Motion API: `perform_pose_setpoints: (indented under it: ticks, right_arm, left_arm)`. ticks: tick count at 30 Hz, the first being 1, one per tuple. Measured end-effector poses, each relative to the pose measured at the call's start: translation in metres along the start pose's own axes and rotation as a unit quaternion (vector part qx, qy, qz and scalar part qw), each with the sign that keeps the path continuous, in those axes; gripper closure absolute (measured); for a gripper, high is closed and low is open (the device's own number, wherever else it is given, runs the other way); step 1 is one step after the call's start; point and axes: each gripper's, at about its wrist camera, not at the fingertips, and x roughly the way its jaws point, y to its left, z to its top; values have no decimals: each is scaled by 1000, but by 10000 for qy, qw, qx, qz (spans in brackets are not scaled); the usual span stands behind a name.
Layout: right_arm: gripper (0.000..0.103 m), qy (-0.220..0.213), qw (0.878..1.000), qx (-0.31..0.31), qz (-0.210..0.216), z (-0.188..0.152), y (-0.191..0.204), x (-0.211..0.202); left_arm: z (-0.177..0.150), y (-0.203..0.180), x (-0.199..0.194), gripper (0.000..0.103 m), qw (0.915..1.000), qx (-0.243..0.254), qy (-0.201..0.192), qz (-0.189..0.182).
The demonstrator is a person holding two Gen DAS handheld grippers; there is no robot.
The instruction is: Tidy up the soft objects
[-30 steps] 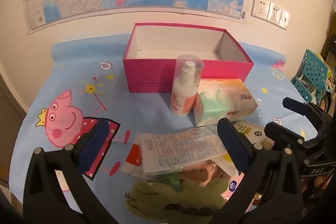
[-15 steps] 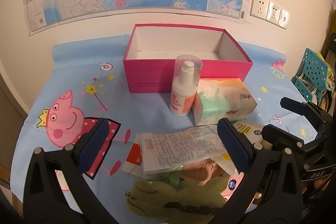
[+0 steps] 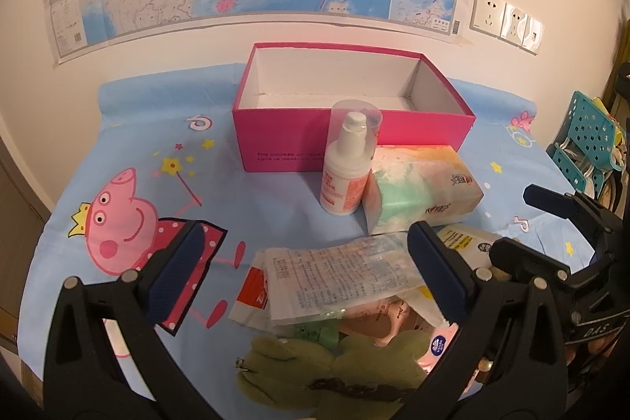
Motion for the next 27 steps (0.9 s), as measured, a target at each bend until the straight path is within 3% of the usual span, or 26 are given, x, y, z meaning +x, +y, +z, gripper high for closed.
perform_pose_setpoints:
  ticks: [27]
  right_arm:
    - [1,331,9989,48,319,-4,3,14]
  left_arm:
    - [-5,13,4,0,10000,-69,36,-32]
